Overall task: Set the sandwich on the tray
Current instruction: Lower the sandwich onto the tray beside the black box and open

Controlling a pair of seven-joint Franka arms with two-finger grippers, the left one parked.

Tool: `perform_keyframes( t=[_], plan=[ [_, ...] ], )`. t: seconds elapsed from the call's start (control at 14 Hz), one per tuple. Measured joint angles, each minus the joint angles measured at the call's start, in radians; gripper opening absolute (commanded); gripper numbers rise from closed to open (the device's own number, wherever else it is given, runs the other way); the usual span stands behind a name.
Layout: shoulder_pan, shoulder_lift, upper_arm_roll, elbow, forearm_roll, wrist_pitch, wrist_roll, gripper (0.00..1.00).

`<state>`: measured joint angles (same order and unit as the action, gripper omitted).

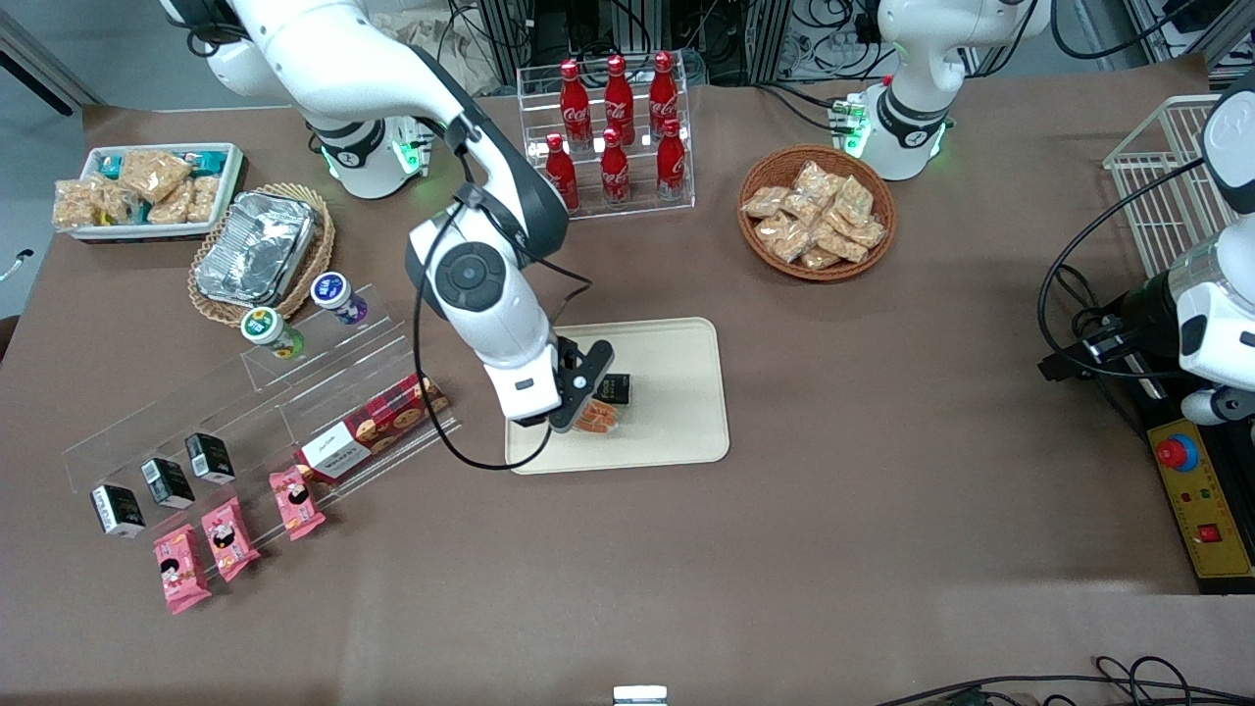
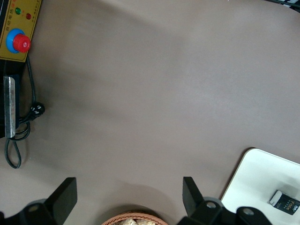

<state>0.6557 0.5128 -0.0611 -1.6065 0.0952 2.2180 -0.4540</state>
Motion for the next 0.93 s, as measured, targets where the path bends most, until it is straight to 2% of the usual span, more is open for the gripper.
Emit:
perform_keyframes(
  t=[0.29, 0.36, 0.43, 0.5, 0.57, 0.64, 0.93],
  plan=[
    [0.018, 0.067, 0.0, 0.001, 0.0, 0.132, 0.0, 0.3],
    [0.031, 0.084, 0.0, 0.001, 0.0, 0.163, 0.002, 0.47],
    [0.043, 0.102, 0.0, 0.001, 0.0, 0.19, 0.005, 0.6],
    [0.053, 0.118, 0.0, 0.001, 0.0, 0.212, 0.011, 0.62],
    [0.059, 0.131, 0.0, 0.001, 0.0, 0.231, 0.021, 0.88],
    [0.062, 0.139, 0.0, 0.001, 0.0, 0.244, 0.028, 0.94],
    [0.061, 0.141, -0.009, 0.009, 0.0, 0.248, 0.034, 0.94]
  ],
)
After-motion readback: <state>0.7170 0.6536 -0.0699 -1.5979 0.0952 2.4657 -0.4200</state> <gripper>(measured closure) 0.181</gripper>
